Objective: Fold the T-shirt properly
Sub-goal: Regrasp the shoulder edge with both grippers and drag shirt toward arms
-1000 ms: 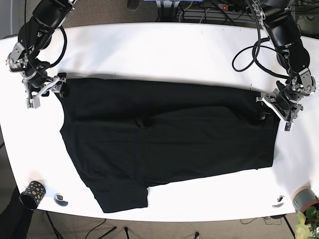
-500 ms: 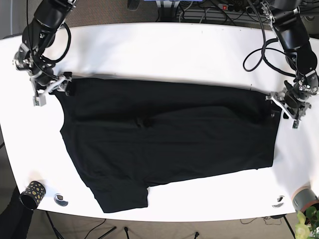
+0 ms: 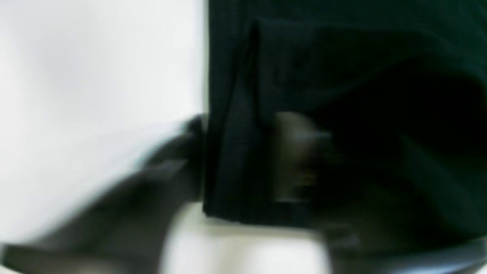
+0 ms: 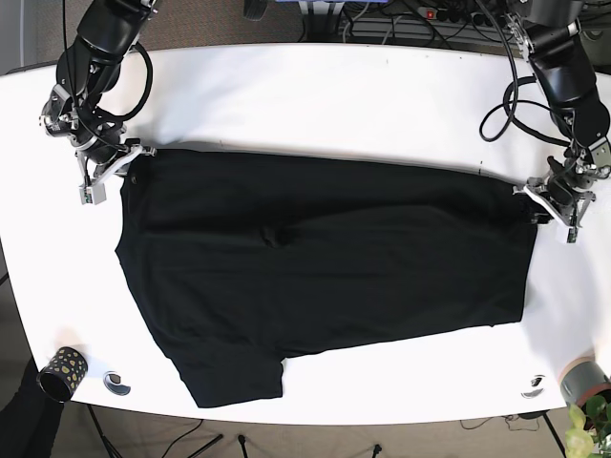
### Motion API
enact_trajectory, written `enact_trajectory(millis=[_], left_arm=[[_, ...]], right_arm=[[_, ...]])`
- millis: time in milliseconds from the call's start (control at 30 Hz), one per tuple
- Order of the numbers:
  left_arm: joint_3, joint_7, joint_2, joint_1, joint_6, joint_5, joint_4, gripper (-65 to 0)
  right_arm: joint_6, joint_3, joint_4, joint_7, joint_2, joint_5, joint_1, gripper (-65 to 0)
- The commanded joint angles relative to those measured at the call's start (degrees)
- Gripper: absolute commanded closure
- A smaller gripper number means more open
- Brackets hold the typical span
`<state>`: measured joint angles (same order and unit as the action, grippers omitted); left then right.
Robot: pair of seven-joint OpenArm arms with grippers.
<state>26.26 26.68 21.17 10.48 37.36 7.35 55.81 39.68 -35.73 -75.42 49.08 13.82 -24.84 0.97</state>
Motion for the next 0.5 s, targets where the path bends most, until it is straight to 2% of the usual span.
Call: enact_trajectory(millis=[0, 33, 133, 333, 467], left_arm=[[-0.02, 2.47, 0.5, 0.03, 0.39, -1.16, 0.06, -1.5], [-0.02, 2.55, 0.5, 0.03, 0.39, -1.24, -0.03, -0.3], [-0.02, 3.52, 0.5, -1.73, 0.57, -0.98, 0.41, -2.5], [0.33, 6.33, 0.5, -5.25, 2.64, -0.89, 5.95, -2.4], [3.23, 9.59, 0.24, -8.41, 2.64, -0.89, 11.13, -2.4]], right_arm=[[0.32, -0.1, -0.76, 0.55, 0.81, 0.18, -0.23, 0.0], [0.32, -0.1, -0.76, 0.63, 0.81, 0.18, -0.23, 0.0], [0.32, -0.1, -2.52, 0.81, 0.9, 0.18, -0.05, 0.0], [0.32, -0.27, -8.41, 0.81, 0.72, 0.01, 3.29, 0.0], [0.32, -0.19, -12.19, 1.07, 0.11, -0.17, 6.63, 0.0]])
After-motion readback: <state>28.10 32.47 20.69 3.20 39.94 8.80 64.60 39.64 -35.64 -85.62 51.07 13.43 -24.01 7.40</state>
